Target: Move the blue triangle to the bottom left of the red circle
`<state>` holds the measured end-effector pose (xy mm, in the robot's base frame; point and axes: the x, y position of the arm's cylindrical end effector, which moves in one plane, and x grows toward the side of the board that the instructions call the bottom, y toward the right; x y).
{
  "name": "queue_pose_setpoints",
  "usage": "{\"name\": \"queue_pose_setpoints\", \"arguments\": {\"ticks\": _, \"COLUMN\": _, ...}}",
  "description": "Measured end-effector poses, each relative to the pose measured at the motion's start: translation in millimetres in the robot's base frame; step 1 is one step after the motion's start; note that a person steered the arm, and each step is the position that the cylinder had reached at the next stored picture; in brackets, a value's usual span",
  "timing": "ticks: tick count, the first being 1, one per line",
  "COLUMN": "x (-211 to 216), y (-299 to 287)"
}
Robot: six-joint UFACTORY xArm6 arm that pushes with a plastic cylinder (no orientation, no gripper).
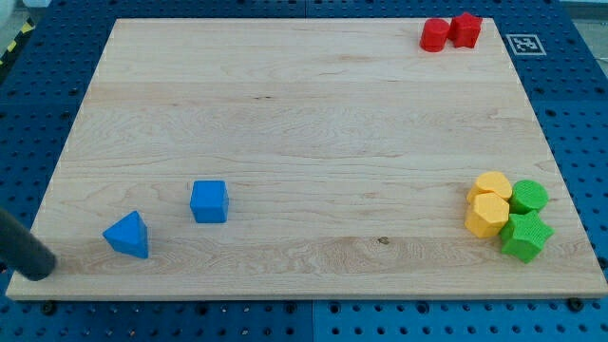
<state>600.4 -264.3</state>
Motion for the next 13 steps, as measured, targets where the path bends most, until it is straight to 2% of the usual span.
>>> {"name": "queue_pose_setpoints", "arguments": {"ticks": 1, "x": -17.3, "y": 32.0}}
{"name": "queue_pose_setpoints", "arguments": {"ticks": 3, "x": -18.2, "y": 89.8}}
{"name": "queue_pose_setpoints", "arguments": {"ticks": 7, "x": -29.4, "y": 139.2}}
{"name": "queue_pose_setpoints", "arguments": {"ticks": 10, "x": -36.1, "y": 219.4}}
{"name": "queue_pose_setpoints", "arguments": {"ticks": 13, "x": -43.6, "y": 224.0}}
